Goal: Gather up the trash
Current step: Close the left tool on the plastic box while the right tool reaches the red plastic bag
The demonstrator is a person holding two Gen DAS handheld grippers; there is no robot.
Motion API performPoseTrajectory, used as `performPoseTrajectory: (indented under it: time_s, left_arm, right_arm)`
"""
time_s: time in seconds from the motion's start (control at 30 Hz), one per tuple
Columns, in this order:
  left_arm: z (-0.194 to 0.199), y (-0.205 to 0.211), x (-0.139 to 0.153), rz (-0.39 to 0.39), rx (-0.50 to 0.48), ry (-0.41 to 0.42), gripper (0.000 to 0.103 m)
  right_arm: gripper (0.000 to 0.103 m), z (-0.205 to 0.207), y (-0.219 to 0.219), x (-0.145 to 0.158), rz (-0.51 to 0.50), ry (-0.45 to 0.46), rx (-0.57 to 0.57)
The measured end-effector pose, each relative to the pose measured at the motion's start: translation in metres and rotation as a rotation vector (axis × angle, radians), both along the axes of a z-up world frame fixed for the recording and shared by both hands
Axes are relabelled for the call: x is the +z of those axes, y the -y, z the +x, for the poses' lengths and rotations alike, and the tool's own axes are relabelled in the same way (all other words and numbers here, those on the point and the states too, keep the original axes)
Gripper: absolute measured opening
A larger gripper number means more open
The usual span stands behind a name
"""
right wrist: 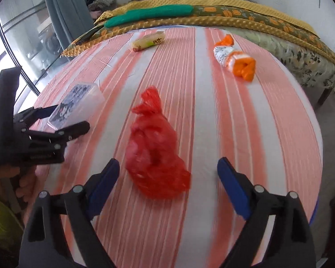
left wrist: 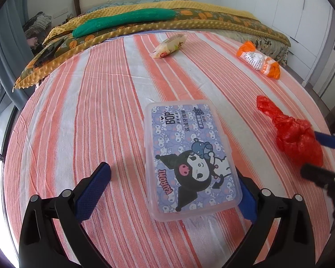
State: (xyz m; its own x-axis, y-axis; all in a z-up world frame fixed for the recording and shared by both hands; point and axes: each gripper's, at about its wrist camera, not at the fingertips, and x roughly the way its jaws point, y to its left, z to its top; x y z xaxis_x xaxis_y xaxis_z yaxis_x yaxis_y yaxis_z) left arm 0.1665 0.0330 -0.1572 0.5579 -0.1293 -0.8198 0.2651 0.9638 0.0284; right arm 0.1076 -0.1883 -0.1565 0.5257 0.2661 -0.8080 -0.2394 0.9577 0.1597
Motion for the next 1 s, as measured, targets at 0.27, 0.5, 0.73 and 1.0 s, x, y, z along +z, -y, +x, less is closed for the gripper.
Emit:
performPoseTrajectory:
  time_s: [0.27,0.5,0.73,1.0]
  left_arm:
    - [-0.012,-0.004,0.001,0.020,-0.023,0.009,0.099]
    - [-0.013,-0.004,0.001,0.015,-0.015,0.007,0.099]
    - [-0.013,-0.004,0.000,0.012,-0.011,0.006,0.099]
    - [-0.013,-0.004,0.000,0.013,-0.008,0.006,0.099]
  right_arm:
    - [0.095,-0.010,-0.008,-0.007,-0.076,0.063,0.033]
    - [0.098,-0.008,-0.012,-0.010,-0.085,0.059,0.034]
    - [0.099,-0.007,-0.012,-0.011,-0.088,0.055,0.035]
    - [0.098,-0.005,-0.013,-0.011,-0.094,0.052,0.032]
